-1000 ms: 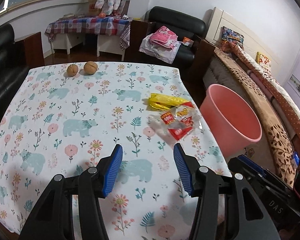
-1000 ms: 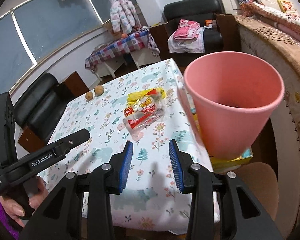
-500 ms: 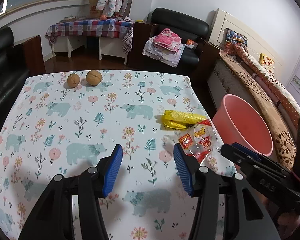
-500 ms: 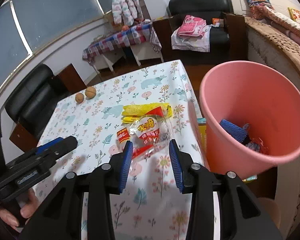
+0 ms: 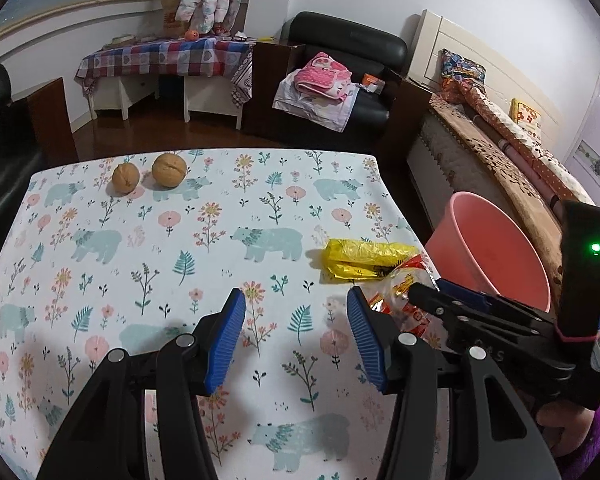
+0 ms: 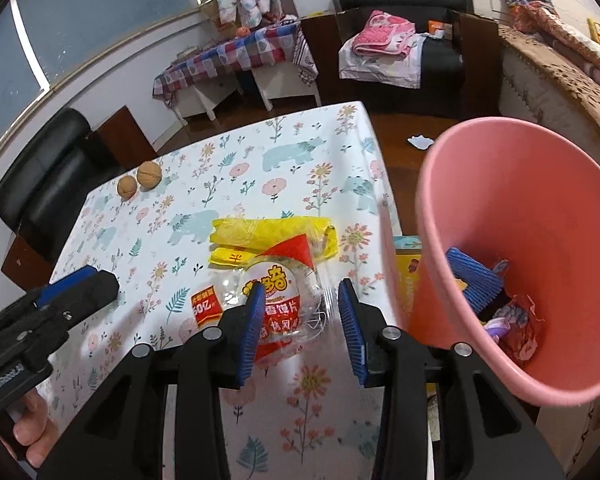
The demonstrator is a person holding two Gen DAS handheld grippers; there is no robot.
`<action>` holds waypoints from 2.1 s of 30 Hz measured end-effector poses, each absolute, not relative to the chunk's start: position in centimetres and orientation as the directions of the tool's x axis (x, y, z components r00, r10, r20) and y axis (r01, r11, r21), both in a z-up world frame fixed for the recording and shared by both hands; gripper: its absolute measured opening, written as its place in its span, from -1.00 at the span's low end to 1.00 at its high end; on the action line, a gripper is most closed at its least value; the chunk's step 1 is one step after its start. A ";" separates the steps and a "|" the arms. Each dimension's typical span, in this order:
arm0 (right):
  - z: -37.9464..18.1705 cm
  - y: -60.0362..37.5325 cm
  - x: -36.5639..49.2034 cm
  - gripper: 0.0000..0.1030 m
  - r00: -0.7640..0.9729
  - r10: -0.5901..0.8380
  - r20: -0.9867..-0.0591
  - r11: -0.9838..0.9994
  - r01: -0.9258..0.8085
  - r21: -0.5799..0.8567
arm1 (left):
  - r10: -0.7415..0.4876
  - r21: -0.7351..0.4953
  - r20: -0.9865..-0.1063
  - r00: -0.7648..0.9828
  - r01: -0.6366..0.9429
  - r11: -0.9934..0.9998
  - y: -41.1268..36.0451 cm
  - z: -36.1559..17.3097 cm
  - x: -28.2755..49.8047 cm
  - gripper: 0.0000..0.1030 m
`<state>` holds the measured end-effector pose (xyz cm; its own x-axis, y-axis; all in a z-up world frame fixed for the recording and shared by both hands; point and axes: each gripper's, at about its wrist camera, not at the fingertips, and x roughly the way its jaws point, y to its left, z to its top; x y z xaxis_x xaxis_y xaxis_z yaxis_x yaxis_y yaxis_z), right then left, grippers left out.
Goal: Collect trash
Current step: 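Grasp the yellow plastic bag with the left gripper while the right gripper grasps the clear wrapper, then lift and carry the yellow plastic bag and clear wrapper over the pink bucket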
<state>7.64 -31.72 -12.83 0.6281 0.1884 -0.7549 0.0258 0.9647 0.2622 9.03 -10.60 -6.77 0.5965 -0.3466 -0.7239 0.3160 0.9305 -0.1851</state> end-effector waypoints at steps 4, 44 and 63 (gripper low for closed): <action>-13.3 -31.6 8.2 -0.25 0.612 0.194 -0.766 0.965 0.022 0.262 | -0.353 -0.178 -0.717 0.601 0.332 0.926 -10.6 -6.6 9.5 0.02; -14.1 -32.0 2.7 -0.56 0.603 0.332 -0.725 0.922 -0.046 0.383 | -0.398 0.045 -0.831 0.388 0.760 0.648 -22.0 -11.8 15.7 -0.17; -14.1 -32.1 2.7 -0.56 0.604 0.330 -0.726 0.923 -0.046 0.381 | -0.393 -0.020 -0.794 0.463 0.627 0.779 -18.5 -10.0 14.7 -0.74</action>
<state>2.74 -32.09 -14.08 0.6036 0.3299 -0.7258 -0.0460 0.9232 0.3815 14.72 -18.53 -10.03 0.4635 -0.3934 -0.7940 0.6270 0.7788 -0.0199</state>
